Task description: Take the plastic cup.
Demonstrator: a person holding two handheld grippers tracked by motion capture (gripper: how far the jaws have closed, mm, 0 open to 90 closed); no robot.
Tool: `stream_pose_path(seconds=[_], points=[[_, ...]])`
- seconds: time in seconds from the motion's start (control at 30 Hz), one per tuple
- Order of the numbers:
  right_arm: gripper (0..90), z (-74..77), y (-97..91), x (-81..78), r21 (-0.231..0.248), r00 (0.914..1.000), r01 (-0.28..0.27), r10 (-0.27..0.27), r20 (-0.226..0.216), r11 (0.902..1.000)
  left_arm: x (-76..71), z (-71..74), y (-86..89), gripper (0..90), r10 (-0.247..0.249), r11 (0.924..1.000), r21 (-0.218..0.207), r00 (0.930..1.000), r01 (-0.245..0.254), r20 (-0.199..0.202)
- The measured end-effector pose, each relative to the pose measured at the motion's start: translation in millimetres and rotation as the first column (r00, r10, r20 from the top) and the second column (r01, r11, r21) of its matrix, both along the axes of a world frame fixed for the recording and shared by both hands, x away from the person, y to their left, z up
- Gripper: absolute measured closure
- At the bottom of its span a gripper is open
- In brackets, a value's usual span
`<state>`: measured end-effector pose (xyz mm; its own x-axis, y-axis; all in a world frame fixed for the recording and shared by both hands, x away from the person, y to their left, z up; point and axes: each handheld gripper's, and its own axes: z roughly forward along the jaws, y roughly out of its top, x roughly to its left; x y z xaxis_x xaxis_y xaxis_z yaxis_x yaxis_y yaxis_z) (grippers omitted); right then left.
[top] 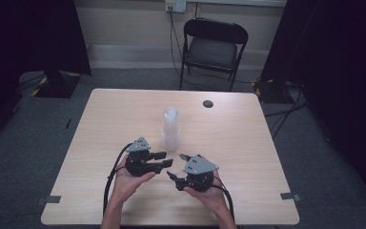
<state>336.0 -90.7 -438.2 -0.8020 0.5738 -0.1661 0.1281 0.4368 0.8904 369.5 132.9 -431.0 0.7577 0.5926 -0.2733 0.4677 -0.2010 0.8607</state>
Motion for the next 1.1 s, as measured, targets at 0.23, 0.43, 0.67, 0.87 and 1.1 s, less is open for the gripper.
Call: stream_pose_path(seconds=[0.23,0.43,0.67,0.87,1.1], points=[[29.7,0.8,-2.3,0.6,0.011,1.0000,0.007,-0.007,-0.005,0.9999,-4.3,1.7,3.8,46.7,0.055,0.9985,-0.004,0.9981,-0.055,0.029],[29.7,-2.3,-6.3,5.7,0.030,0.9990,0.032,-0.031,-0.031,0.9991,-10.2,3.9,9.6,38.5,0.078,0.9970,-0.003,0.9911,-0.078,0.108],[29.7,-3.6,-17.0,11.2,0.104,0.9921,0.080,-0.069,-0.104,0.9913,-19.0,1.4,14.6,30.6,0.126,0.9920,-0.008,0.9764,-0.126,0.176],[29.8,-3.0,-33.5,15.7,0.158,0.9843,0.150,-0.133,-0.116,0.9759,-21.8,-4.9,19.1,27.0,0.151,0.9885,-0.011,0.9736,-0.151,0.172],[29.8,-0.9,-43.7,21.8,0.183,0.9731,0.215,-0.194,-0.124,0.9595,-25.7,-13.1,18.8,26.0,0.161,0.9868,-0.010,0.9726,-0.162,0.168]])
